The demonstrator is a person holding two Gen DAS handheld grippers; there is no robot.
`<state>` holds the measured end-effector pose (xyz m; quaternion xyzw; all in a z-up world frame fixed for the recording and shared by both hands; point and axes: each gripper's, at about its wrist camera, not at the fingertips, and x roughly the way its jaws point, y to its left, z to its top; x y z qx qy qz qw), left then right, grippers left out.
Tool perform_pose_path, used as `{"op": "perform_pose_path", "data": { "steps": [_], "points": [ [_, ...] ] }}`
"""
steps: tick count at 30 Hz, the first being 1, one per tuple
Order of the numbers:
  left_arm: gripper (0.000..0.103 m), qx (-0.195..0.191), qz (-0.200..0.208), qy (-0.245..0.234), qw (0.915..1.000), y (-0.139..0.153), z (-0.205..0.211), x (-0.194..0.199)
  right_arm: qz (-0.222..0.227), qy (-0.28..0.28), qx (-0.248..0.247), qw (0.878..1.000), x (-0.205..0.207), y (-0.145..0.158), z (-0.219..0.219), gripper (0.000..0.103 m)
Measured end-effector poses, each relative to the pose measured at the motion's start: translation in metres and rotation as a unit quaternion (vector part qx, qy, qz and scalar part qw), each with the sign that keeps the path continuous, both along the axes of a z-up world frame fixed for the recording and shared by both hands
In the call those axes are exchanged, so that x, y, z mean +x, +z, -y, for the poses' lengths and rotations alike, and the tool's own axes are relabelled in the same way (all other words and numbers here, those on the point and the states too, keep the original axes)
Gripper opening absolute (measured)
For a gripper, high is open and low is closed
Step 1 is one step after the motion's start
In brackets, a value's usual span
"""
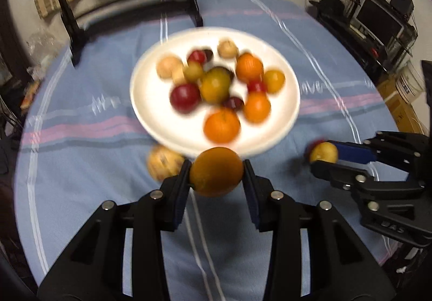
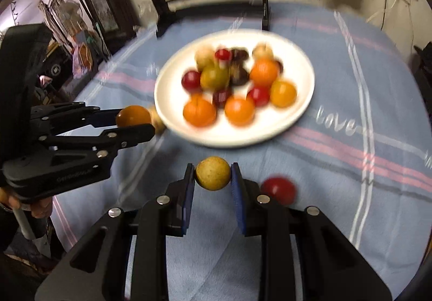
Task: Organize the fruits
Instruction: 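Grasp a brownish-orange fruit with the left gripper while the right grasps a yellow-green fruit, then carry the brownish-orange fruit and the yellow-green fruit over the white plate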
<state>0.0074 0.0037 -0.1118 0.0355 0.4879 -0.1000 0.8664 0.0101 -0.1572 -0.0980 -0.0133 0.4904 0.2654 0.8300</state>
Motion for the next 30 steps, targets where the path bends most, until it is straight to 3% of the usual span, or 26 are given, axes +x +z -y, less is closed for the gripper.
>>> {"op": "perform_pose_path", "data": {
  "steps": [6, 12, 30],
  "points": [
    [0.038, 0.016, 0.038, 0.012, 0.9991, 0.037, 0.004, 0.035, 0.051, -0.003, 0.022, 0.998, 0.024, 0.048, 0.001, 0.027],
    [0.038, 0.024, 0.045, 0.012, 0.9986, 0.046, 0.01, 0.055, 0.066, -0.002, 0.03, 0.997, 0.05, 0.067, -0.003, 0.027],
    [0.038, 0.049, 0.025, 0.022, 0.9982, 0.022, 0.009, 0.099, 0.049, 0.012, 0.023, 0.998, 0.098, 0.048, -0.019, 0.027]
  ]
}}
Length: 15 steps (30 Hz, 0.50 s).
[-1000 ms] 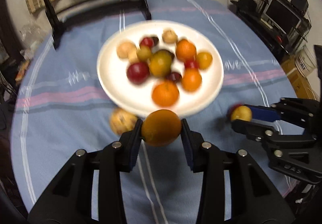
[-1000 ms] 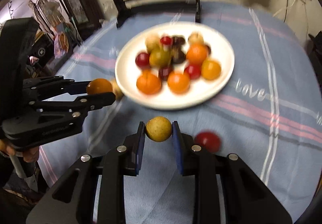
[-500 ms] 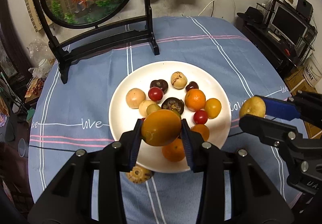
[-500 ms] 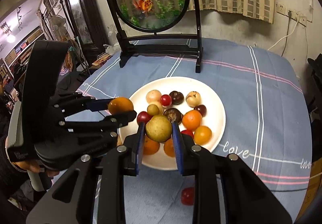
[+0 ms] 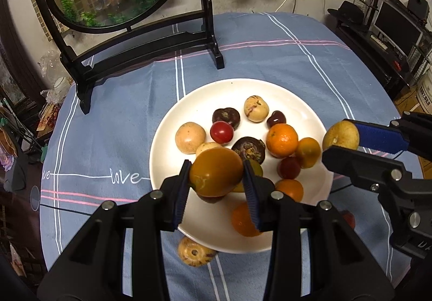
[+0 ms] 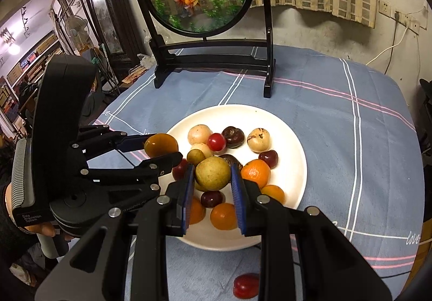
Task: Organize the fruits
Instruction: 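Carry the brownish-orange fruit and the yellow-green fruit over the white plate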
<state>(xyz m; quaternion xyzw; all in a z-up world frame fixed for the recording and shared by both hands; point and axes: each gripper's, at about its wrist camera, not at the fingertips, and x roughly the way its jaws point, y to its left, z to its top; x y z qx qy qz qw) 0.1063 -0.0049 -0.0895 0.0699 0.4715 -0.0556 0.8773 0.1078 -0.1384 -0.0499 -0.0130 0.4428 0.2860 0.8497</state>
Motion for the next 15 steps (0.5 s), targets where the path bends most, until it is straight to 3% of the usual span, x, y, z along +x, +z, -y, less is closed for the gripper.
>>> {"op": "perform_pose_path", "data": {
  "steps": [15],
  "points": [
    [0.038, -0.001, -0.009, 0.003, 1.0, -0.014, -0.001, 0.02, -0.015, 0.001, 0.003, 1.0, 0.028, -0.017, -0.006, 0.027]
  ]
}}
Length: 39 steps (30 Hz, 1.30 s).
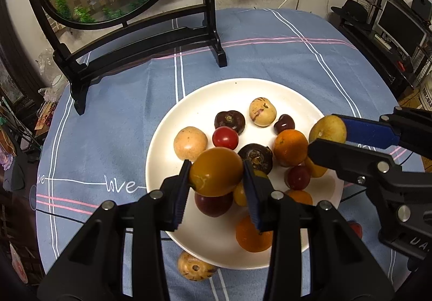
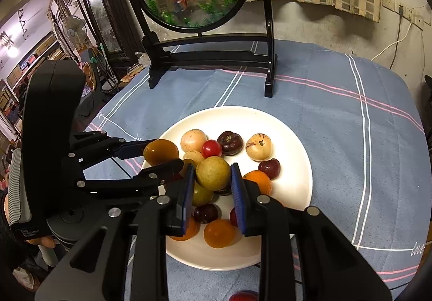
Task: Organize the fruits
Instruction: 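Carry the brownish-orange fruit and the yellow-green fruit over the white plate, then lower both fruits onto the plate and open both grippers, then withdraw both open grippers from the plate toward the last fruits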
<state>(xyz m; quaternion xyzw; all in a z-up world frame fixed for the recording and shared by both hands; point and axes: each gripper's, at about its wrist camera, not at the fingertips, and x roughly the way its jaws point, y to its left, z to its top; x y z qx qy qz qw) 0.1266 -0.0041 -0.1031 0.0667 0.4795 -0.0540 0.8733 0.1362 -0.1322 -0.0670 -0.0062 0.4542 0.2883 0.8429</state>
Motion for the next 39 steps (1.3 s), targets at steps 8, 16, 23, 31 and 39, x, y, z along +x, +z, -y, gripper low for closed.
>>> {"op": "perform_pose_path", "data": {
  "steps": [8, 16, 23, 31, 39],
  "points": [
    [0.038, 0.005, -0.011, 0.004, 0.9999, -0.009, 0.0, 0.008, -0.006, -0.003, -0.01, 1.0, 0.012, -0.01, -0.005, 0.027],
    [0.063, 0.02, -0.002, 0.001, 0.9998, -0.014, 0.003, 0.016, -0.04, -0.005, -0.023, 0.999, 0.035, -0.025, -0.018, 0.036],
    [0.063, 0.02, -0.003, 0.001, 0.9998, -0.015, 0.0, 0.019, -0.024, -0.018, -0.013, 0.999, 0.035, -0.02, -0.011, 0.058],
    [0.063, 0.014, 0.0, 0.001, 0.9999, -0.008, 0.002, 0.014, -0.018, -0.026, -0.006, 0.999, 0.028, -0.01, -0.002, 0.058],
    [0.063, 0.01, 0.019, -0.006, 0.9998, 0.015, 0.004, -0.008, 0.004, -0.039, -0.001, 0.999, 0.002, 0.015, 0.017, 0.059]
  ]
}}
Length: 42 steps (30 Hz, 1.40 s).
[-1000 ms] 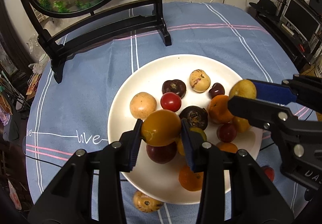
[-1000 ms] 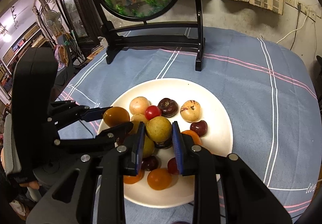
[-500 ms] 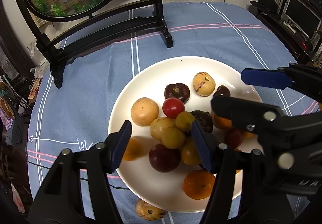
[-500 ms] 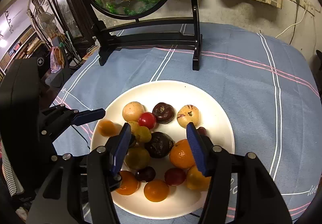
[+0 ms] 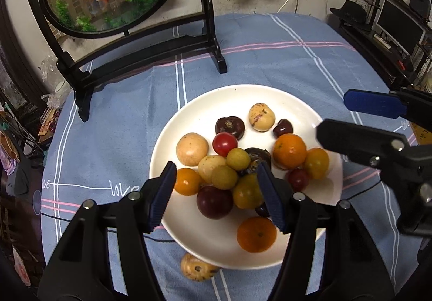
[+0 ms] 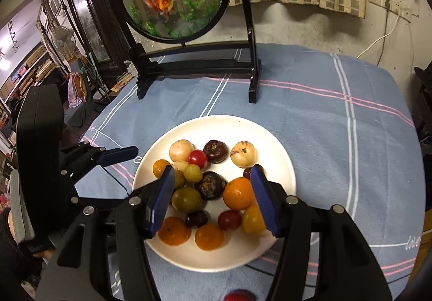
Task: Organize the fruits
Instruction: 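Withdraw both open grippers from the plate toward the last fruits, then grasp a red plum with the right gripper while the left grasps a speckled tan fruit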
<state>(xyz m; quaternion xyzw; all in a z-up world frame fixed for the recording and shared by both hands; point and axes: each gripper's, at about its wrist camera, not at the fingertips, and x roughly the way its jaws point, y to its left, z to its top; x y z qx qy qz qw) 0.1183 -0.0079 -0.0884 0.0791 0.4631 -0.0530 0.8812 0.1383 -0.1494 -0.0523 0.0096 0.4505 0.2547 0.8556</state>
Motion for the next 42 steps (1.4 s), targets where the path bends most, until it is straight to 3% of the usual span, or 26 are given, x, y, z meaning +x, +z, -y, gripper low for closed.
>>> {"op": "perform_pose_path", "data": {
  "steps": [8, 12, 16, 20, 24, 26, 27, 28, 36, 42],
  "points": [
    [0.068, -0.018, 0.017, 0.024, 0.9994, 0.019, -0.041, -0.037, 0.011, -0.015, -0.005, 1.0, -0.048, 0.009, 0.034, 0.06],
    [0.069, -0.009, 0.006, 0.046, 0.9989, 0.008, -0.07, -0.062, -0.006, -0.021, -0.025, 0.999, -0.078, -0.013, 0.049, 0.06],
    [0.071, -0.018, -0.018, 0.06, 0.9979, -0.01, -0.087, -0.082, -0.04, -0.012, -0.073, 0.996, -0.107, -0.056, 0.05, 0.061],
    [0.071, -0.029, -0.041, 0.066, 0.9965, -0.028, -0.092, -0.097, -0.049, -0.005, -0.118, 0.992, -0.118, -0.088, 0.041, 0.061],
    [0.071, -0.029, -0.053, 0.06, 0.9964, -0.038, -0.088, -0.106, -0.07, -0.011, -0.128, 0.989, -0.114, -0.106, 0.036, 0.061],
    [0.071, -0.031, -0.057, 0.057, 0.9962, -0.041, -0.086, -0.109, -0.076, -0.008, -0.14, 0.987, -0.114, -0.113, 0.032, 0.053],
    [0.071, -0.032, -0.06, 0.056, 0.9961, -0.043, -0.084, -0.109, -0.082, -0.004, -0.144, 0.986, -0.114, -0.115, 0.03, 0.039],
    [0.071, -0.033, -0.061, 0.056, 0.996, -0.045, -0.083, -0.11, -0.078, -0.003, -0.152, 0.985, -0.116, -0.116, 0.03, 0.039],
    [0.071, -0.022, -0.073, 0.027, 0.9967, -0.067, -0.062, -0.094, -0.099, -0.024, -0.096, 0.99, -0.119, -0.104, 0.047, 0.038],
    [0.071, 0.011, -0.077, -0.007, 0.9969, -0.096, -0.047, -0.076, -0.104, -0.031, -0.078, 0.991, -0.118, -0.094, 0.049, 0.038]
  ]
}}
